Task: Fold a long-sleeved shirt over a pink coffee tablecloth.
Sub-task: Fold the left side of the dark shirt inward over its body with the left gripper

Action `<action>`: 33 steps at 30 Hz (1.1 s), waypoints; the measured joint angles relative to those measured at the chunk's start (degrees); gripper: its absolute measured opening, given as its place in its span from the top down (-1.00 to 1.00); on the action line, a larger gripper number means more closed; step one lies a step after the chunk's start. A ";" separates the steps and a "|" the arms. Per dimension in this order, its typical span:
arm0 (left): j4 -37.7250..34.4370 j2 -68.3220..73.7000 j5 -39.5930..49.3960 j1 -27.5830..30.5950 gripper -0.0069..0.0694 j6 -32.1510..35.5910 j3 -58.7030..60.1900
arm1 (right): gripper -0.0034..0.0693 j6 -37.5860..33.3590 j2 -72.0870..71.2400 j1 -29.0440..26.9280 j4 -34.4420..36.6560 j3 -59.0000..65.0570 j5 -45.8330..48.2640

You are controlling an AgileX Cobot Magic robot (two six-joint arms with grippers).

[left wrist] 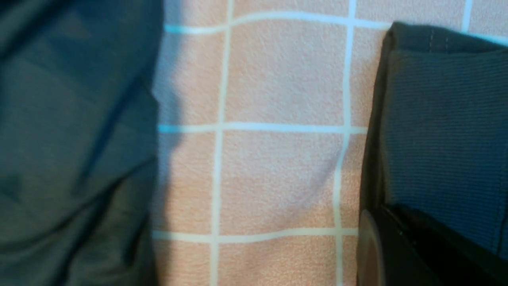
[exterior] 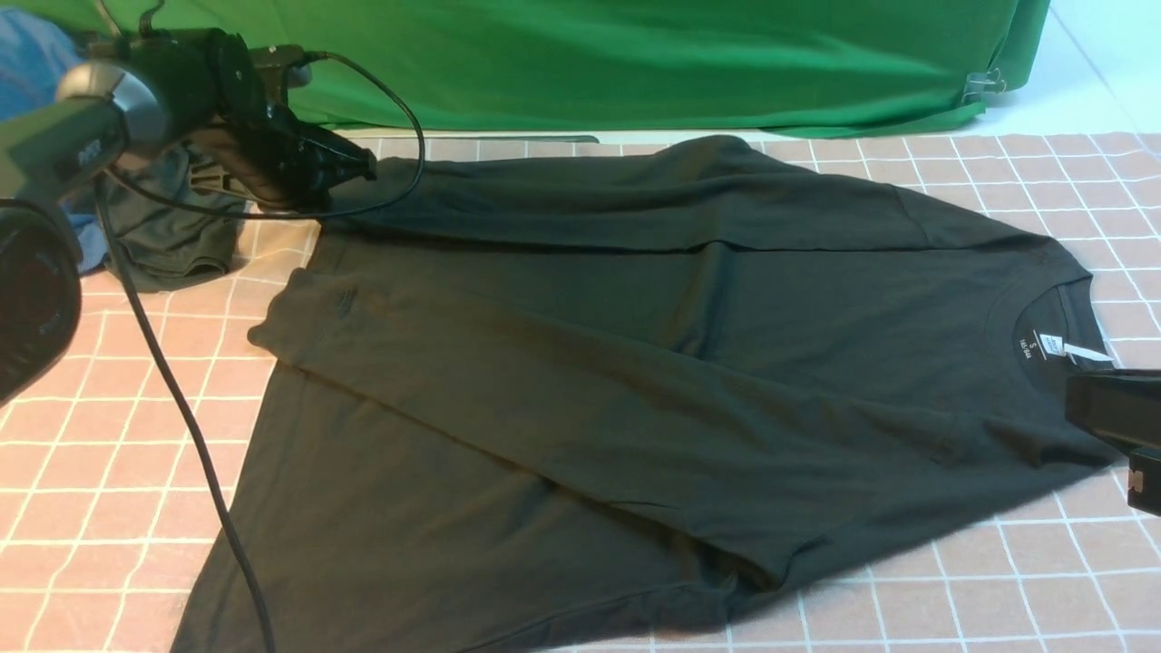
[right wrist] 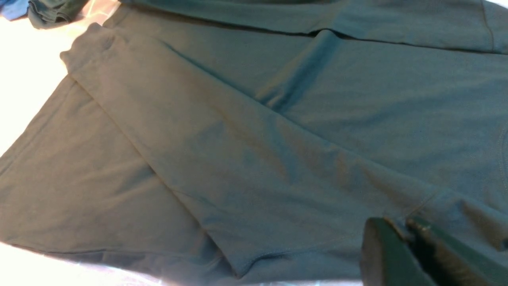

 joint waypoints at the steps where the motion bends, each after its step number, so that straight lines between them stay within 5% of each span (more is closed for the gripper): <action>1: 0.45 -0.39 0.00 0.00 0.75 0.17 0.00 | 0.62 -0.12 0.00 0.00 0.00 0.00 0.00; 9: 0.00 -1.23 2.13 0.00 0.75 0.75 0.00 | 0.60 -0.55 0.00 0.00 0.00 0.00 0.00; 33: -0.80 -11.64 26.53 -3.85 0.75 -3.07 0.00 | 0.54 -0.91 0.00 0.00 0.00 0.00 0.05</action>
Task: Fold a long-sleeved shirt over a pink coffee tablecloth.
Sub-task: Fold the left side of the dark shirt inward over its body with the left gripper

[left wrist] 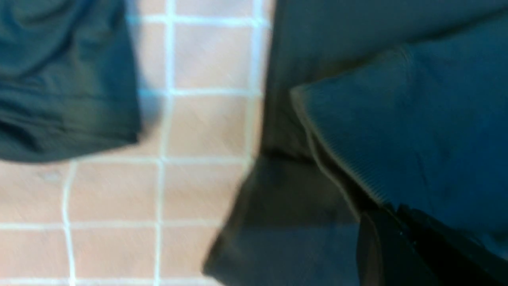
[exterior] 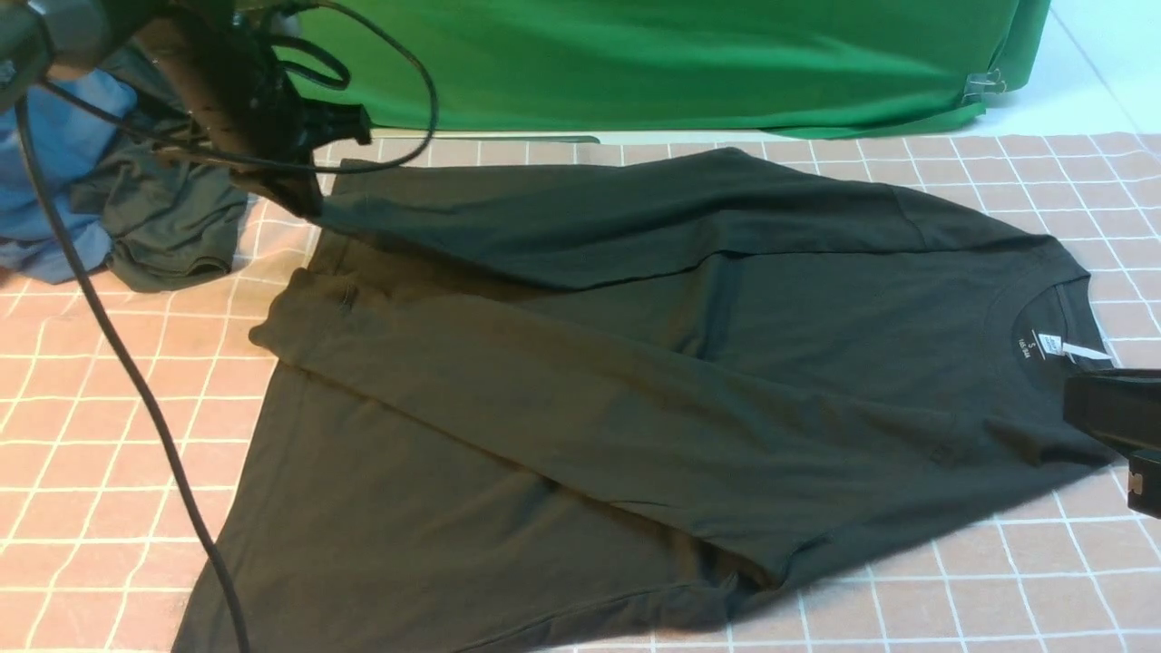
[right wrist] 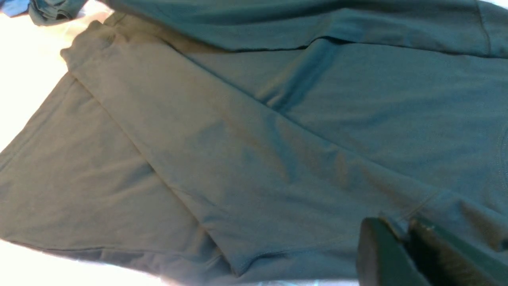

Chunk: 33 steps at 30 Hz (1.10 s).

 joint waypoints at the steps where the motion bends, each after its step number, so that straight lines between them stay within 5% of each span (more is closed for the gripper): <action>1: 0.20 -0.07 0.63 -0.30 0.75 0.00 0.00 | 0.54 0.00 0.00 0.00 0.00 0.00 0.00; 33: 0.80 -18.31 -2.20 -1.82 0.75 -3.85 32.45 | 0.51 0.00 0.00 0.00 0.00 5.14 -1.74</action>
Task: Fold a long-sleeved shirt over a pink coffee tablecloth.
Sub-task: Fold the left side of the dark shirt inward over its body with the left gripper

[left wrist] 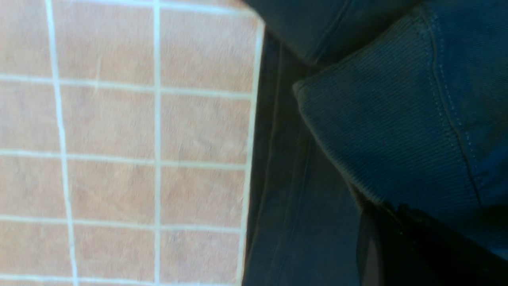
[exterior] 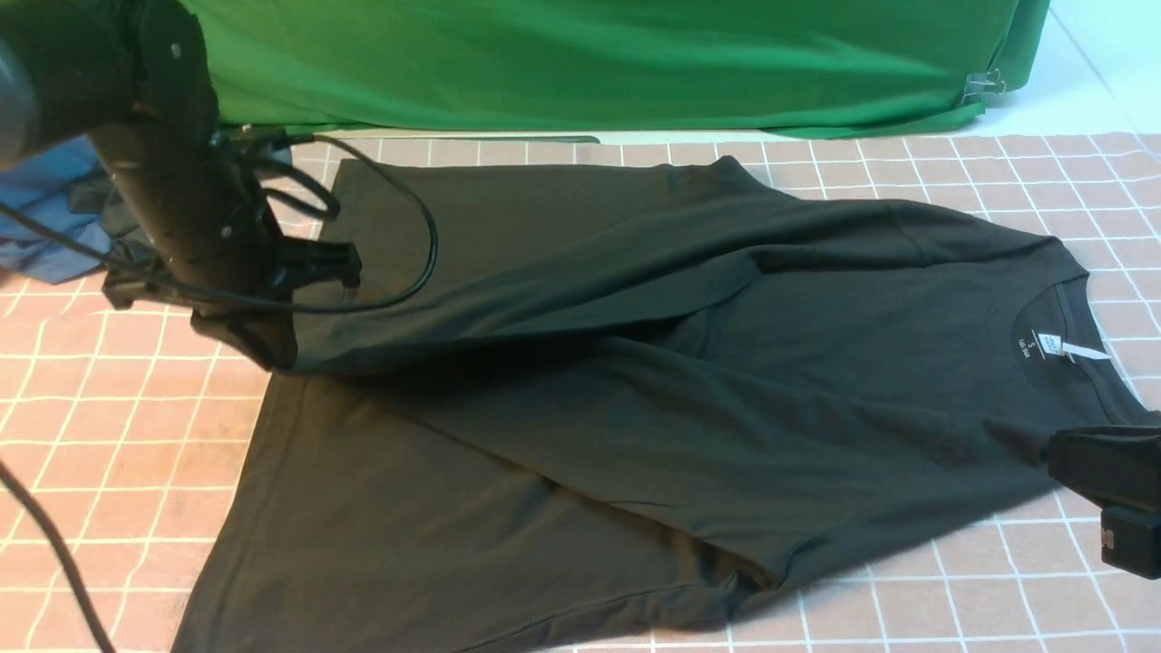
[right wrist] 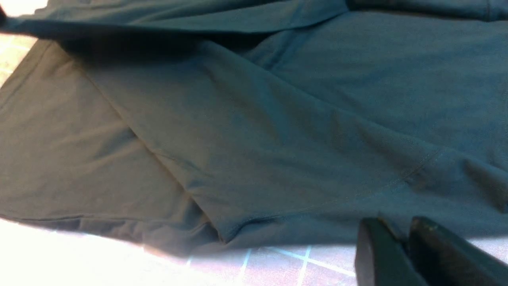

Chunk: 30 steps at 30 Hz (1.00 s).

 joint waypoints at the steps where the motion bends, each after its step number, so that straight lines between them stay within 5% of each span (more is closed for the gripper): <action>1: 0.00 -0.70 -0.31 0.00 0.75 -0.30 0.96 | 0.51 0.00 0.00 0.00 0.00 0.00 0.00; 30: 0.64 -2.66 0.42 0.00 0.74 -0.93 8.68 | 0.46 0.00 0.00 0.00 0.05 0.00 0.23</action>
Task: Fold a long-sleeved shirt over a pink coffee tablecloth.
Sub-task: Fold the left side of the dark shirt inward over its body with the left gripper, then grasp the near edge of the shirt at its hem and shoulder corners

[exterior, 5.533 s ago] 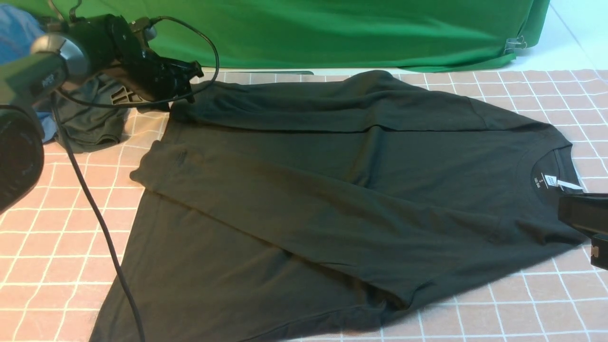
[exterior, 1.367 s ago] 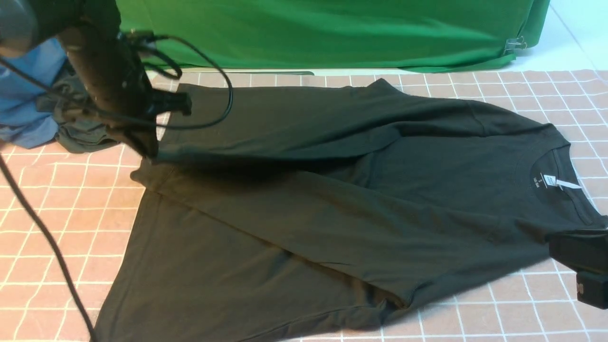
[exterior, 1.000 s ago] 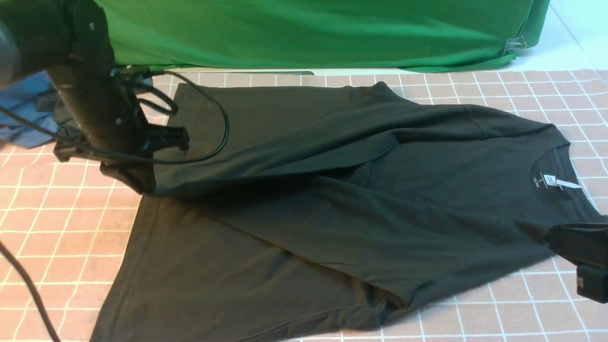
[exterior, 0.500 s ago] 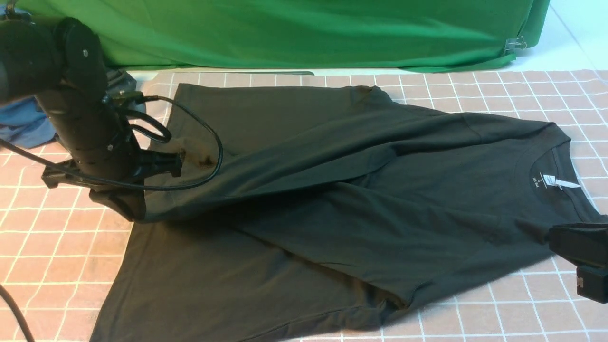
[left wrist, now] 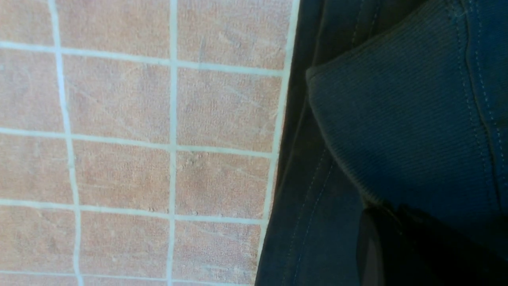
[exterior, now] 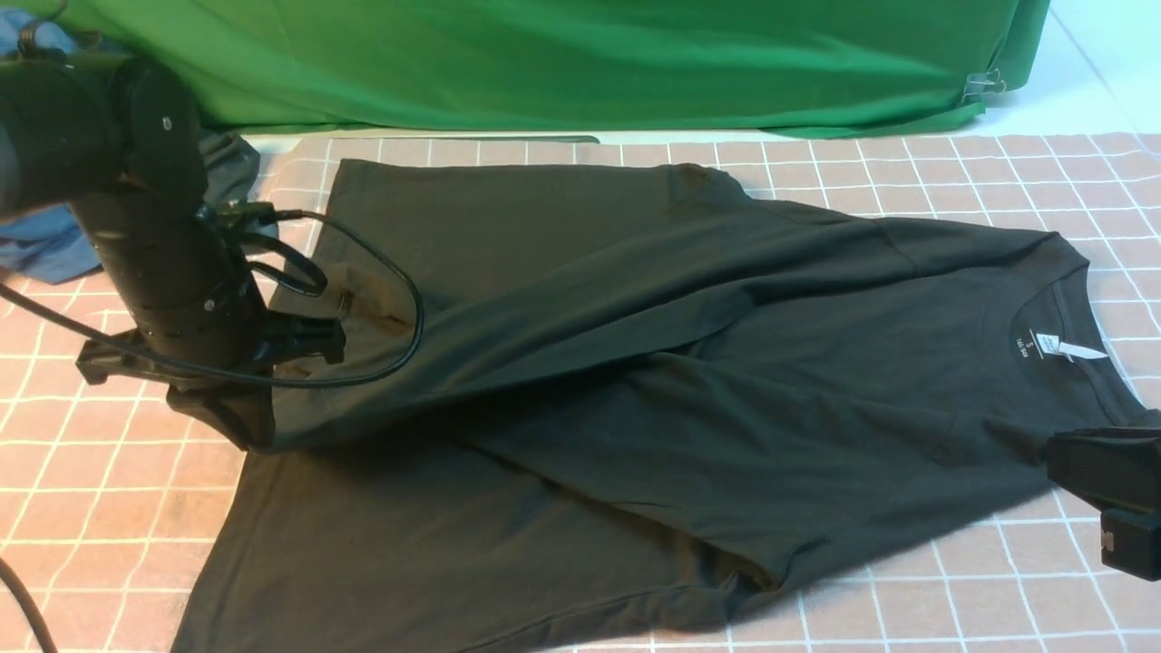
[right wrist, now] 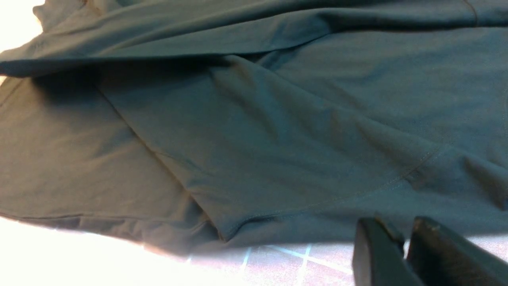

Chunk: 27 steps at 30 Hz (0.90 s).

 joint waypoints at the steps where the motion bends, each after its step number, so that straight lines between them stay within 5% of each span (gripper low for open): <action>1: 0.00 0.00 -0.14 0.00 0.74 0.00 0.11 | 0.46 0.00 0.00 0.00 0.00 0.00 0.00; 8: 0.00 0.00 -0.19 0.00 0.66 -0.05 0.11 | 0.46 0.00 0.00 0.00 0.00 0.00 0.00; 14: 0.70 0.00 2.45 0.00 0.09 -0.25 0.11 | 0.45 0.00 0.00 0.00 0.00 0.05 0.00; 18: 0.83 -0.46 4.00 0.00 -0.11 -3.06 0.60 | 0.43 0.00 0.00 0.00 0.00 0.05 0.00; 27: -1.49 -9.65 2.27 0.00 -0.11 -6.90 15.55 | 0.41 0.43 0.00 0.00 0.00 0.05 1.40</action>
